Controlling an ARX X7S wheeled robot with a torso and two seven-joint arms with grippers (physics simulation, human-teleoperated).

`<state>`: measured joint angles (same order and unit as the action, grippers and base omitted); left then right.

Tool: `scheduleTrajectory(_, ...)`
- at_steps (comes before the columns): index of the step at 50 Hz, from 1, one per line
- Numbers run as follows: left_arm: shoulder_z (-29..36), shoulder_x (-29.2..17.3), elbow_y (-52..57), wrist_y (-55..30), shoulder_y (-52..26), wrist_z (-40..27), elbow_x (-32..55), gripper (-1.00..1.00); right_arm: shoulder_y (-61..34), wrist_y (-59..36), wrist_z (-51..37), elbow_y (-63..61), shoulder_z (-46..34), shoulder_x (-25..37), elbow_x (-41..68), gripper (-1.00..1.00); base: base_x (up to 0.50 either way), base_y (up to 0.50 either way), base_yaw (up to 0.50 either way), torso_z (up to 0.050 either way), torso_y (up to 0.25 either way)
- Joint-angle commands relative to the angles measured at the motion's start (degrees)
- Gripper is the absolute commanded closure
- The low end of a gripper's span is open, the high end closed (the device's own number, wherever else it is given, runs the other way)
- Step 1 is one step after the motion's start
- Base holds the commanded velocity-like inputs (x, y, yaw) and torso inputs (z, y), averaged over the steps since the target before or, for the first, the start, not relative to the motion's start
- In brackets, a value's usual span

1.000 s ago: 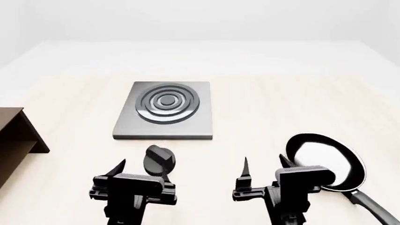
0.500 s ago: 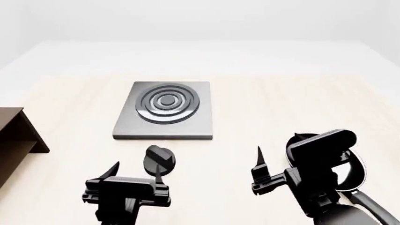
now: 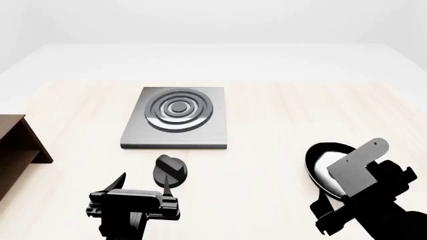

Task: Turn on the stove and put the frying pan on it.

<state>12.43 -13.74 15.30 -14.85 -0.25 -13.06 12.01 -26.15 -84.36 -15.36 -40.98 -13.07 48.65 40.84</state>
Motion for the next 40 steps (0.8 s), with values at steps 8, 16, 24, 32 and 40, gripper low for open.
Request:
scheduleTrajectory(8, -1.16, 0.84, -1.09, 1.31, 0.01, 2.09, 0.43, -1.00, -5.90, -4.36, -14.73, 9.43, -7.34, 11.11, 22.84, -1.00, 0.00, 0.00, 0.00, 0.000, 0.000)
scheduleTrajectory(16, -0.88, 0.73, -1.31, 1.48, 0.03, 1.88, 0.48, -1.00, -6.57, -3.15, -13.99, 11.62, -10.47, 14.14, 22.11, -1.00, 0.00, 0.00, 0.00, 0.000, 0.000)
scheduleTrajectory(24, -0.42, 0.67, -1.96, 1.79, 0.02, 1.71, 0.32, -1.00, -9.70, -1.60, -11.66, 13.55, -15.02, 15.32, 18.17, -1.00, 0.00, 0.00, 0.00, 0.000, 0.000)
scheduleTrajectory(32, -0.16, 0.48, -2.03, 1.63, -0.16, 1.39, 0.25, -1.00, -11.05, 1.58, -7.86, 17.19, -21.38, 14.93, 12.80, -1.00, 0.00, 0.00, 0.00, 0.000, 0.000)
scheduleTrajectory(40, 0.16, 0.29, -1.79, 1.14, -0.44, 0.97, 0.13, -1.00, -11.49, 4.33, -4.01, 20.57, -27.97, 14.38, 7.92, -1.00, 0.00, 0.00, 0.00, 0.000, 0.000)
